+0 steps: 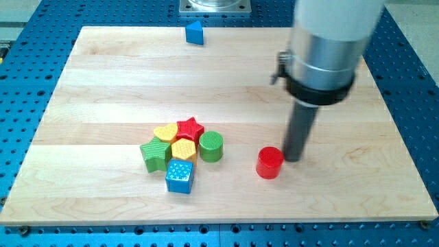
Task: Move the red circle into the group of blocks
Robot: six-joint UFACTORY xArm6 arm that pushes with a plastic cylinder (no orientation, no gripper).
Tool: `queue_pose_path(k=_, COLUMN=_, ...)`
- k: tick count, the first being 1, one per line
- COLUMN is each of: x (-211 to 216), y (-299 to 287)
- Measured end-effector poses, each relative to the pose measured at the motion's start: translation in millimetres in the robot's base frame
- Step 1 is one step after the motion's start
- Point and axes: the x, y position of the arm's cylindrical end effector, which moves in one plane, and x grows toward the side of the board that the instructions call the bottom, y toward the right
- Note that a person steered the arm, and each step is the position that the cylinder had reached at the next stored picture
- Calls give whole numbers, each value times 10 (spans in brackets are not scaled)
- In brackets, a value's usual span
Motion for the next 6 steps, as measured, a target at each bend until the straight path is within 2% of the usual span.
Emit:
queue_pose_path(k=1, x=276, y=-179)
queue_pose_path(k=3, x=347, y=-1280)
queue_pose_path(k=4, x=413, y=-1054)
queue_pose_path(k=5, x=773, y=-1168)
queue_pose_path(k=6, x=923, y=-1732)
